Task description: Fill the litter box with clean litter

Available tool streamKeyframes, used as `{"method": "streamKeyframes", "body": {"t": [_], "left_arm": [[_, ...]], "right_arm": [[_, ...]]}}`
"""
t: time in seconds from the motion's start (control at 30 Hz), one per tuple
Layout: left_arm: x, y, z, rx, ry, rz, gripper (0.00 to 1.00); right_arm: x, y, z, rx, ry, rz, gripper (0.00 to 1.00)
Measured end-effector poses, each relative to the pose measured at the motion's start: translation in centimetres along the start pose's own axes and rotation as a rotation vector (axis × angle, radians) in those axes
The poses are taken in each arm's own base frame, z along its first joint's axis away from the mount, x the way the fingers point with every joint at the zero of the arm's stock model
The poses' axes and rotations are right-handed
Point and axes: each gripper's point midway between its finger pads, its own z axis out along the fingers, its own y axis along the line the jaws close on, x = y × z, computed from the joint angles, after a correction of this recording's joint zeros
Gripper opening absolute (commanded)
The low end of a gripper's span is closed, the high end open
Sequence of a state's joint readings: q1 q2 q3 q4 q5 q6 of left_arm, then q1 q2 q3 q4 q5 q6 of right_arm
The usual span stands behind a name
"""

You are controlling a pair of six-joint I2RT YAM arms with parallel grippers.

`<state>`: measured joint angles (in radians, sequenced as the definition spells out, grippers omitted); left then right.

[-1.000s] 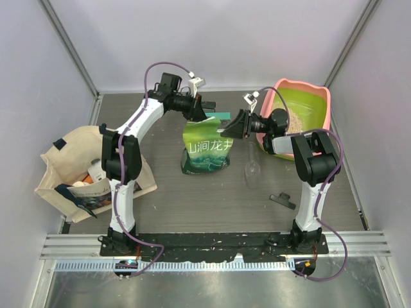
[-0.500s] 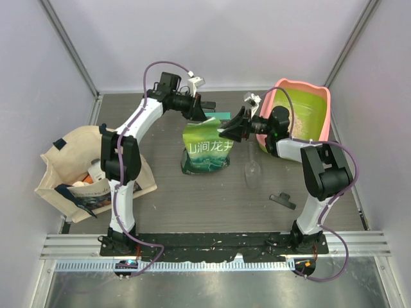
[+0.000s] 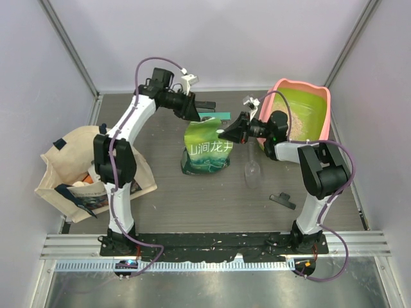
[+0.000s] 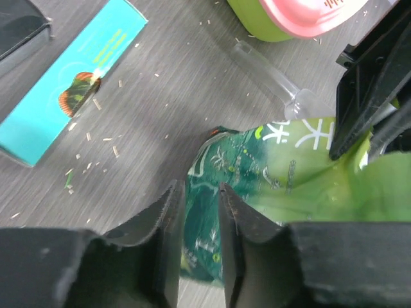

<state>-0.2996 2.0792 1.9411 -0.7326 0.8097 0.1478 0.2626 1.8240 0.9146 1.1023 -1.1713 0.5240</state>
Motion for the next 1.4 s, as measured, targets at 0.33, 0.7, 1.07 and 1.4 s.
{"method": "streamKeyframes", "body": {"t": [0.33, 0.7, 1.07, 1.4], "left_arm": [[-1.2, -3.4, -11.6, -0.071, -0.048, 0.032, 0.61], [5.5, -11.2, -9.7, 0.123, 0.016, 0.122, 0.62], [3.5, -8.0, -5.2, 0.076, -0.167, -0.067, 0.39], [3.4, -9.4, -4.0, 0.14, -0.187, -0.197, 0.38]], "right_arm": [[0.2, -0.1, 0.3, 0.006, 0.029, 0.104, 0.02], [0.6, -0.5, 0.2, 0.071, 0.139, 0.177, 0.02], [1.1, 0.0, -0.4, 0.116, 0.217, 0.168, 0.01], [1.1, 0.3, -0.7, 0.14, 0.195, 0.256, 0.01]]}}
